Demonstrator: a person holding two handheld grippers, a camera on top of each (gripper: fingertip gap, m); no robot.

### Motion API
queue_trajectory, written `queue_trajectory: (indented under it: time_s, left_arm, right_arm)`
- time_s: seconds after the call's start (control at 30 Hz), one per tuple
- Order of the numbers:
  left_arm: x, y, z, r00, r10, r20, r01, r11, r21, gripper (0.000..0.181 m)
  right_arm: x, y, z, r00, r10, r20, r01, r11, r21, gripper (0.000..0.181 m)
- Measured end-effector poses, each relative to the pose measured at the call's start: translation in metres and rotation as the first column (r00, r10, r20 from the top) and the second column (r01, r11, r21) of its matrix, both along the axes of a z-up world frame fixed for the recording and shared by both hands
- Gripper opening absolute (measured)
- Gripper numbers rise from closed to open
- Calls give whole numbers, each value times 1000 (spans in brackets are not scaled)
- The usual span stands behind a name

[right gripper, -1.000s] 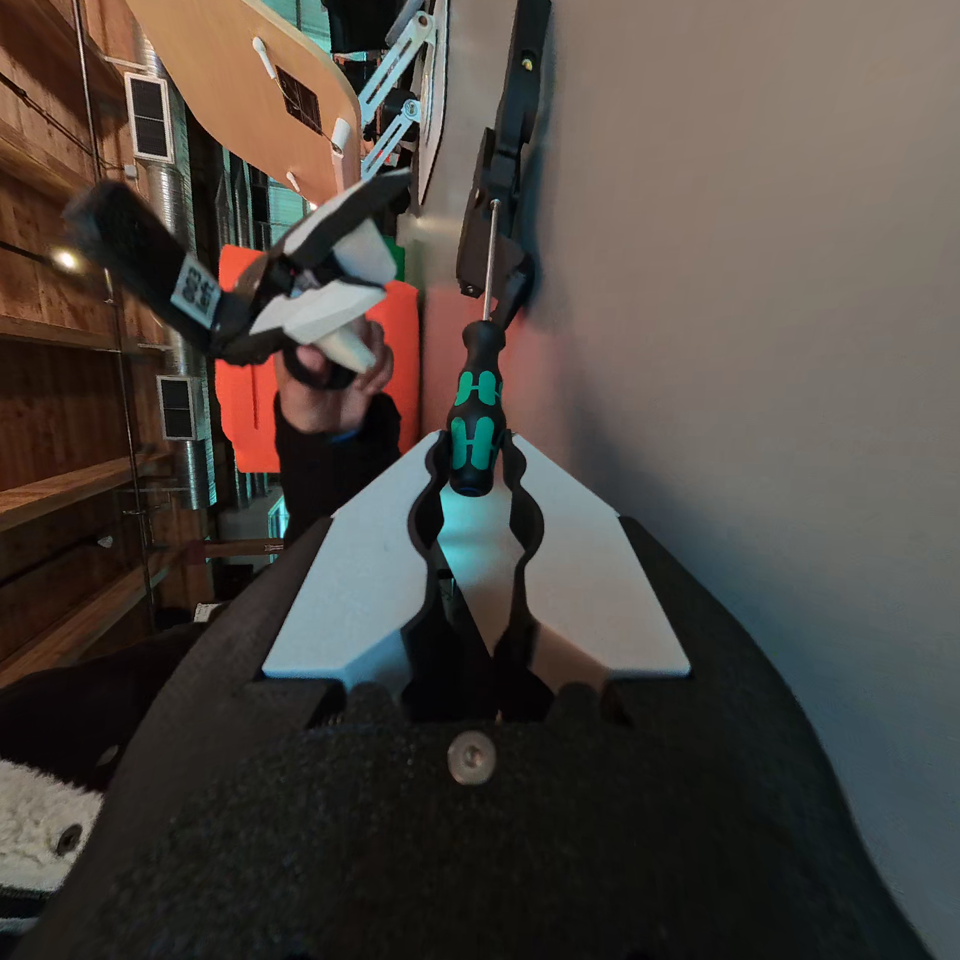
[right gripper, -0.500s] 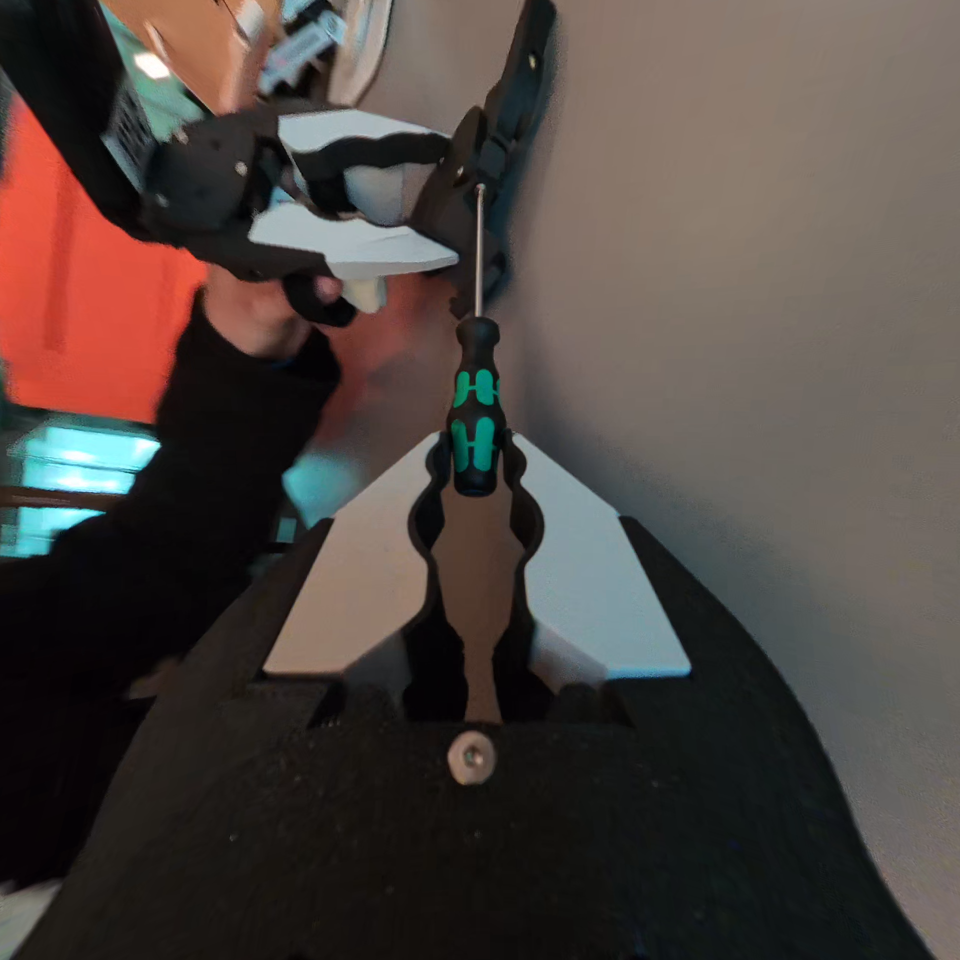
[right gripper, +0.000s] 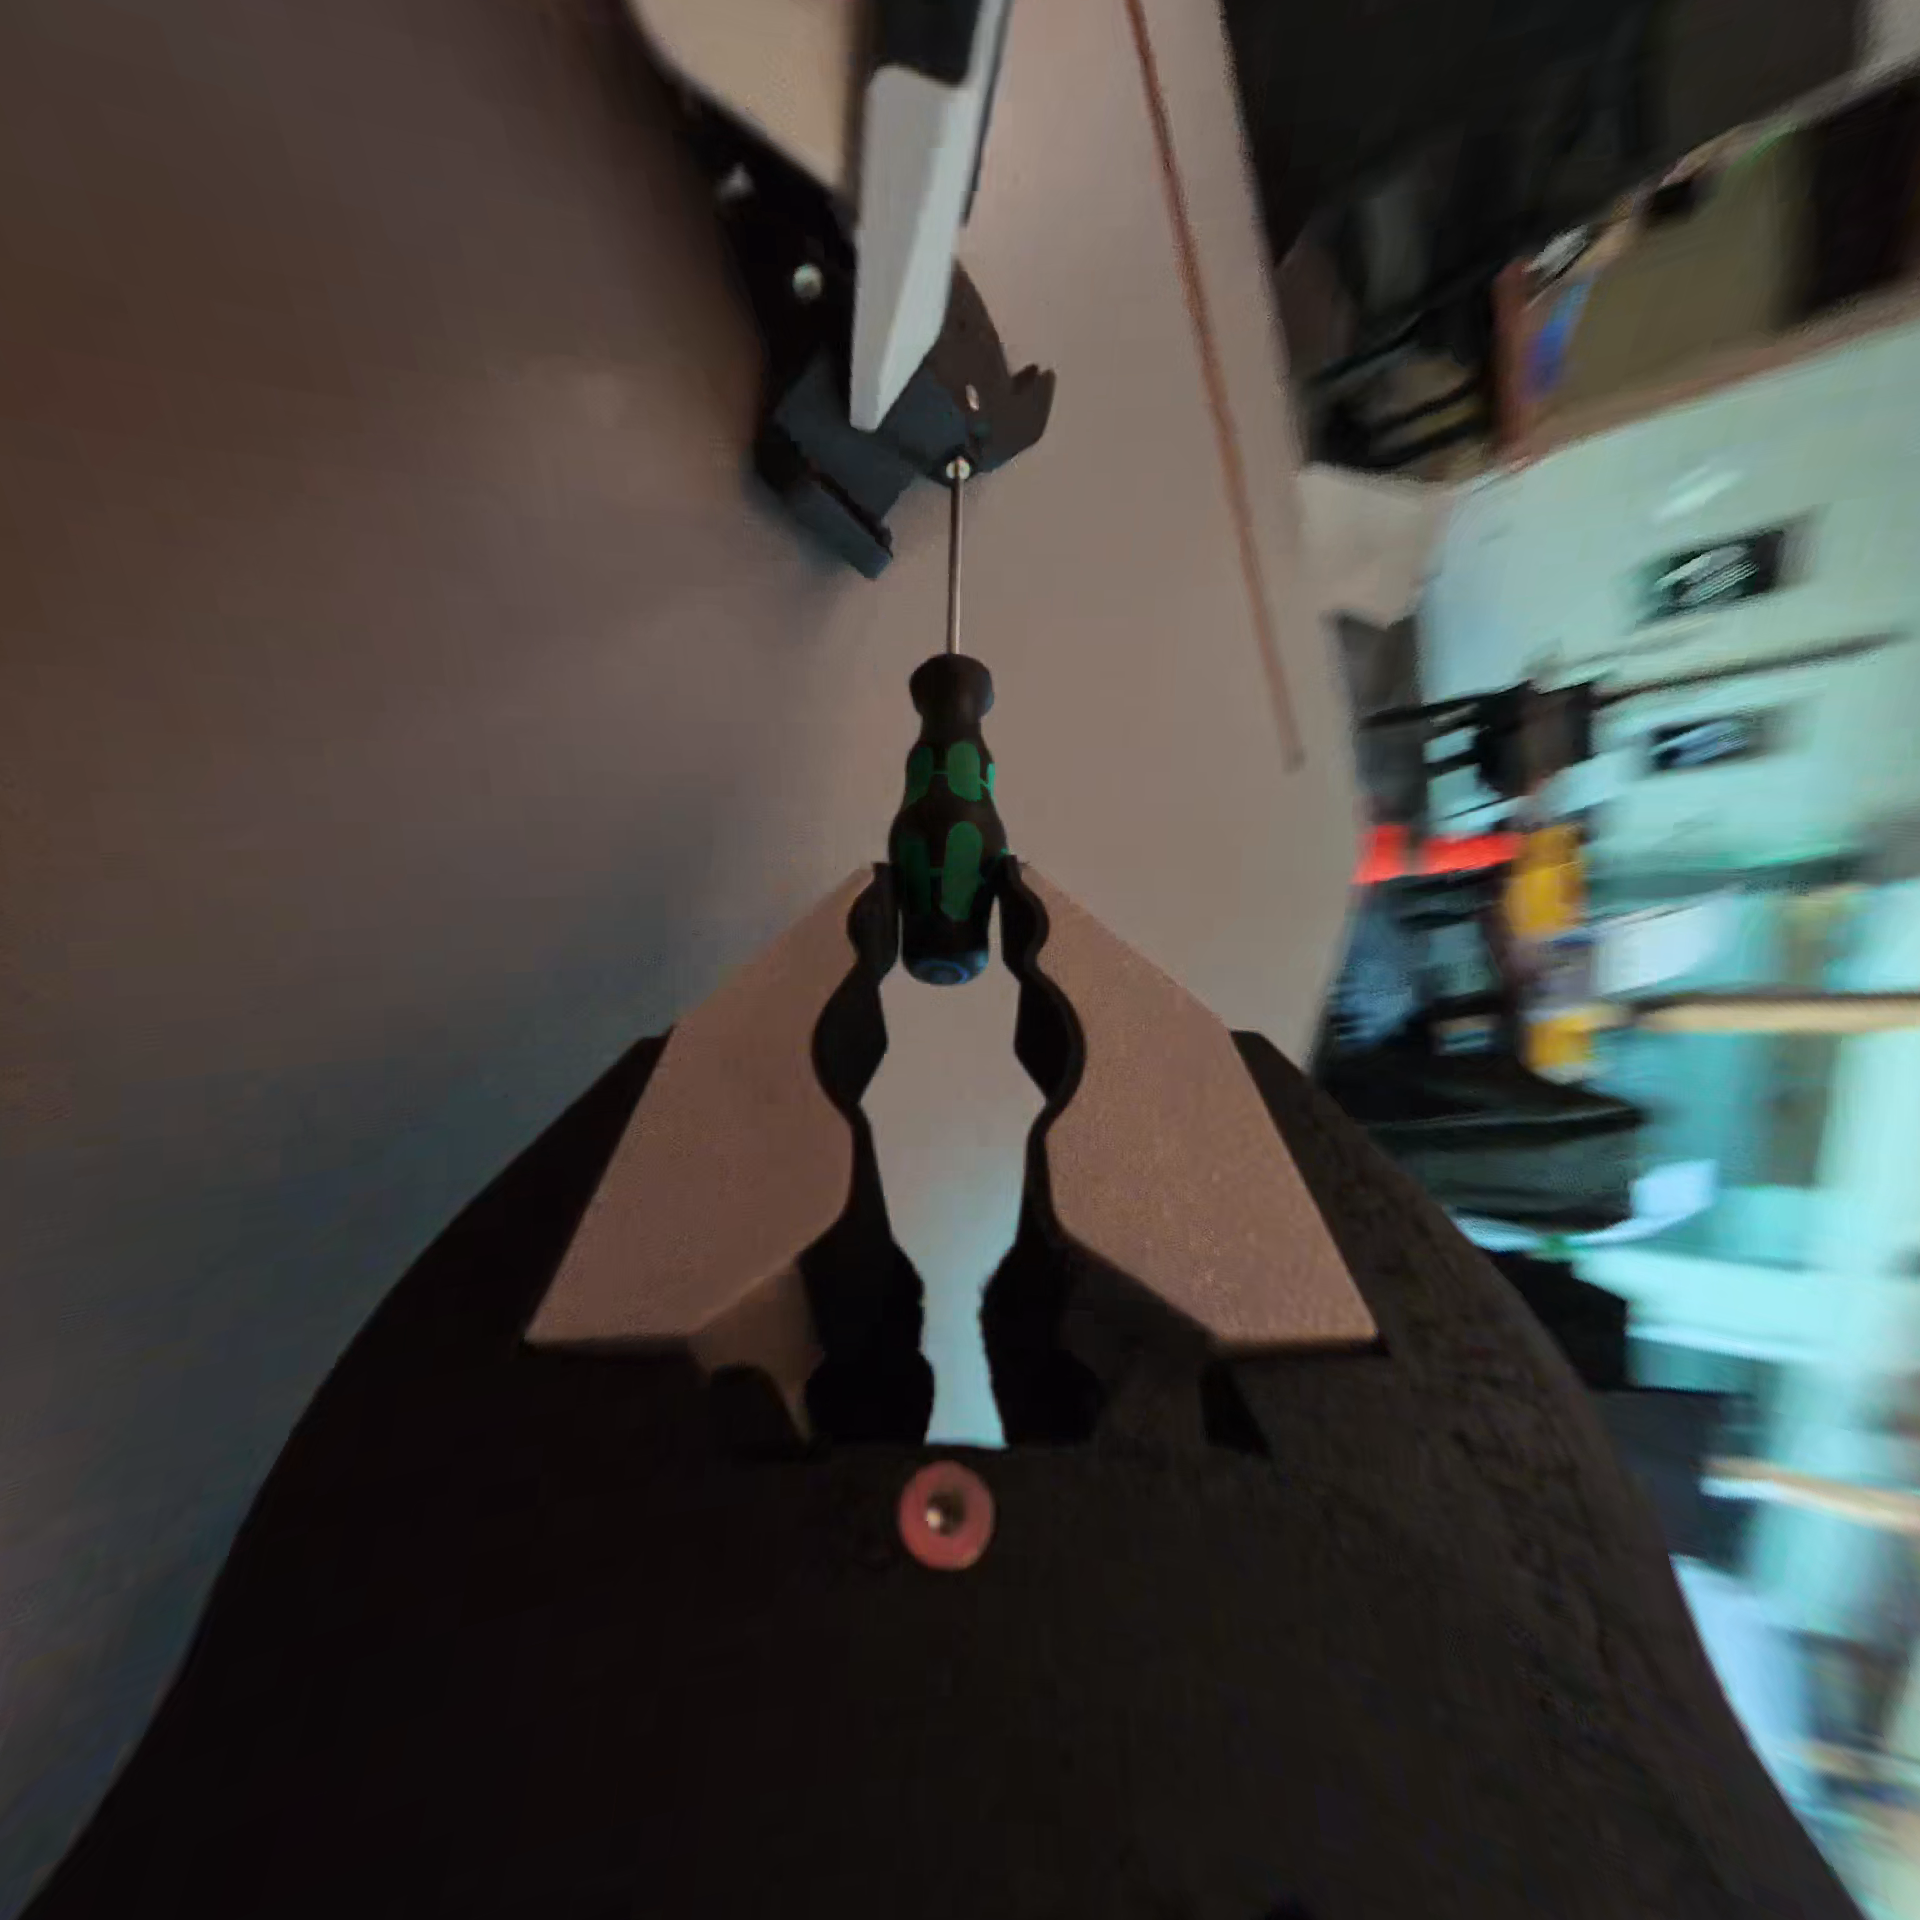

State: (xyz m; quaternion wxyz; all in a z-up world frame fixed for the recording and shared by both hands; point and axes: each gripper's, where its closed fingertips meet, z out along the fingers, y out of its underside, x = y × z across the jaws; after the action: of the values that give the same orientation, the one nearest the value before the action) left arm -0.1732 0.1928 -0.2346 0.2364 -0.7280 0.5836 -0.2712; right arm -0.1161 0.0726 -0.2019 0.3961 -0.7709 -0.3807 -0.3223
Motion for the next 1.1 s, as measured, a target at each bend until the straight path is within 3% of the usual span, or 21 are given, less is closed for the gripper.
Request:
queue_trajectory:
  time_s: [0.07,0.17,0.23,0.37,0.47,0.6,0.7,0.83,0.9,0.97,1.1]
  left_arm:
    - [0,0,0,1000,9,-2,-9,1000,-1,65]
    - [0,0,0,1000,27,2,-27,1000,-6,65]
    - [-1,0,0,999,45,1,-45,999,-10,65]
    - [-1,-1,1,997,76,9,-76,997,-14,65]
    - [-2,-4,1,996,89,0,-89,996,-20,64]
    - [-3,-10,1,995,102,15,-101,995,-25,64]
    - [-3,-14,1,995,101,15,-101,995,-26,64]
    - [-4,-17,1,995,99,11,-98,995,-31,64]
    - [-4,-18,1,995,97,12,-96,995,-32,64]
    - [-4,-19,1,996,94,14,-93,995,-32,64]
    - [-4,-21,1,996,90,20,-89,995,-33,64]
  right_arm:
    - [-1,0,0,965,64,255,-85,994,73,18]
    - [-6,-1,0,858,111,501,-195,974,119,18]
    - [-7,0,-1,821,114,560,-219,968,125,18]
    - [1,0,-2,860,98,501,-183,976,122,19]
    - [8,-1,-10,921,71,383,-120,987,108,19]
    - [12,-4,-19,993,34,114,-40,998,47,20]
    - [12,-4,-23,997,11,-82,-12,1000,-3,21]
    - [9,-6,-27,949,-15,-316,-9,997,-74,27]
    - [4,-9,-30,890,-42,-453,-21,991,-132,35]
    - [1,-9,-30,785,-100,-611,-19,982,-186,39]
    - [-4,-7,-27,465,-232,-854,-81,950,-302,44]
